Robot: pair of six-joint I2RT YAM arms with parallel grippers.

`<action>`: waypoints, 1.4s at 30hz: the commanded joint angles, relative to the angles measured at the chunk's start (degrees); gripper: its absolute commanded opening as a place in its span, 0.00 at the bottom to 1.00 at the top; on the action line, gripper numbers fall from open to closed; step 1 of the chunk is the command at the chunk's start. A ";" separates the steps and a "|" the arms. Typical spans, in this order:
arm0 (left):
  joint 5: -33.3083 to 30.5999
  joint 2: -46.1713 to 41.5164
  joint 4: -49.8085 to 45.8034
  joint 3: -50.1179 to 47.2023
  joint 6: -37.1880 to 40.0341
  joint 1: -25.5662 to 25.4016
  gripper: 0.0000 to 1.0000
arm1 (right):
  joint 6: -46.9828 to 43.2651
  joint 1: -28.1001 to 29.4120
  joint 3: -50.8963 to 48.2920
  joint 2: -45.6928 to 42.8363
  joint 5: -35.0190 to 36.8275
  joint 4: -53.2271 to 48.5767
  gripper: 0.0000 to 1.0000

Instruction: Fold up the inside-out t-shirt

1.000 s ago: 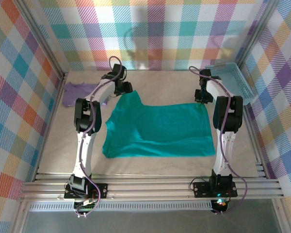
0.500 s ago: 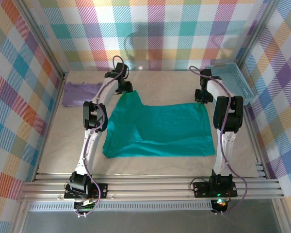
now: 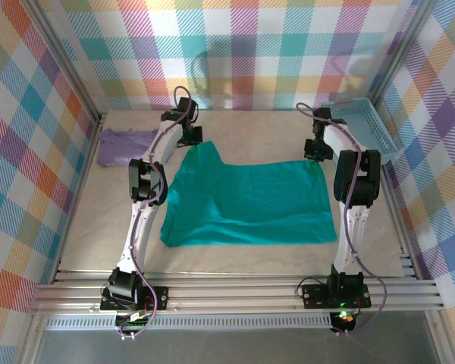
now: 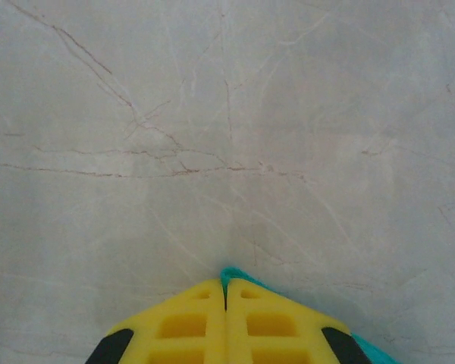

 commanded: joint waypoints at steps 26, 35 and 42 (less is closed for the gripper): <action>5.95 -52.31 24.32 -58.81 -4.49 0.49 0.00 | -5.03 -0.33 -23.95 -26.14 -1.39 16.09 0.01; 8.33 -70.11 28.42 -78.85 -9.06 0.49 0.00 | -3.73 -1.01 -36.29 -37.21 0.38 17.64 0.01; 11.58 -80.13 26.38 -86.40 -9.58 0.40 0.00 | -2.79 -1.40 -41.60 -41.60 2.15 16.34 0.01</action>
